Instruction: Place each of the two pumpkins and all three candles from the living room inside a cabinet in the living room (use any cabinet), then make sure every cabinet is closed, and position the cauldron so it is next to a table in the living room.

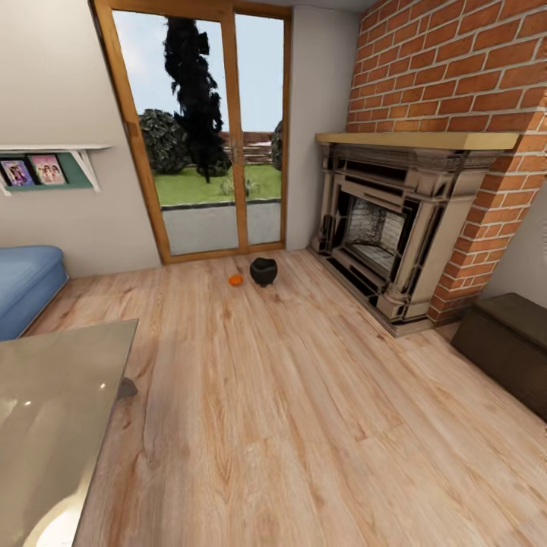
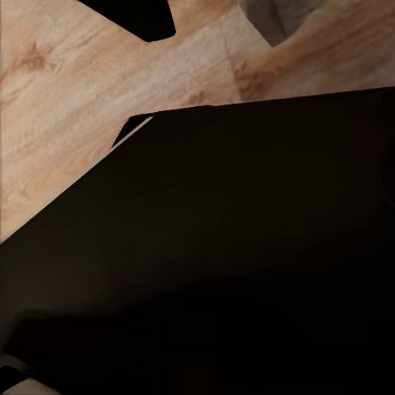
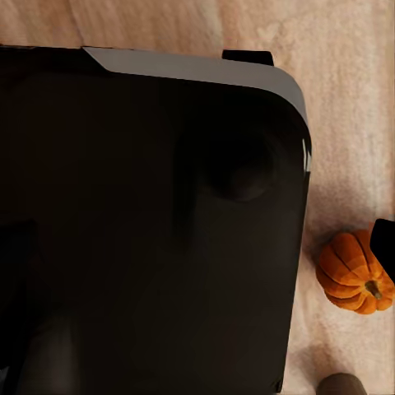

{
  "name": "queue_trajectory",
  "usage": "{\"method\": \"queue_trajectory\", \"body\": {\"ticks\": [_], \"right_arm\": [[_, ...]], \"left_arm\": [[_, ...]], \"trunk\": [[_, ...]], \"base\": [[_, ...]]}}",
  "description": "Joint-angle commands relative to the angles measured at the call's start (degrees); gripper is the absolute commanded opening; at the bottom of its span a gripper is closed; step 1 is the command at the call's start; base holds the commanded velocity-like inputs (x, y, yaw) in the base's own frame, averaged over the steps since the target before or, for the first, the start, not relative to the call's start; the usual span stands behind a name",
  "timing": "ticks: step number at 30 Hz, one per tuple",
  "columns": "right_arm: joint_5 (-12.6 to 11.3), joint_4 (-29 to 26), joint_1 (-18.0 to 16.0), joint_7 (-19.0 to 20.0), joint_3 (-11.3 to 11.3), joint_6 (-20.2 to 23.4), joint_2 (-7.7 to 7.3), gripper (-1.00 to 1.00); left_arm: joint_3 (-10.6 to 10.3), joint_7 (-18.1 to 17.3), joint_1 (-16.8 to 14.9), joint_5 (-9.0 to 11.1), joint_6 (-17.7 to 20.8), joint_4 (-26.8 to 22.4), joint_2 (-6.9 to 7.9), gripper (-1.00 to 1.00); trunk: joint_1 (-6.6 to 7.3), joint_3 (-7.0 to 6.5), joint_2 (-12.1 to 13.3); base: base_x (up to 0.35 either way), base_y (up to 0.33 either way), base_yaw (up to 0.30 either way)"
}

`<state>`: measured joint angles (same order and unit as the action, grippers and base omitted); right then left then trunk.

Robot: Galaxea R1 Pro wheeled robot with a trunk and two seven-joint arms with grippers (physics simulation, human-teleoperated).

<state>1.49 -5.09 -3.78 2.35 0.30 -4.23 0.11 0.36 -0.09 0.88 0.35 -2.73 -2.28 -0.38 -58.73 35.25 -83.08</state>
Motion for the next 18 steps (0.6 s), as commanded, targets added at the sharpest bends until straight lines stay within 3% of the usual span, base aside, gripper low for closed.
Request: {"method": "queue_trajectory", "body": {"ticks": [1,18], "right_arm": [[0.0,0.0,0.0,0.0,0.0,0.0,0.01,1.00],[-0.1,-1.1,0.0,0.1,0.0,-0.1,-0.22,1.00]], "left_arm": [[0.0,0.0,0.0,0.0,0.0,0.0,-0.01,1.00],[0.0,0.1,0.0,0.0,0.0,-0.6,-0.17,1.00]], "trunk": [[0.00,0.00,0.0],[0.00,0.00,0.0]], "base": [[0.324,0.016,-0.208],[0.327,0.002,-0.275]]}}
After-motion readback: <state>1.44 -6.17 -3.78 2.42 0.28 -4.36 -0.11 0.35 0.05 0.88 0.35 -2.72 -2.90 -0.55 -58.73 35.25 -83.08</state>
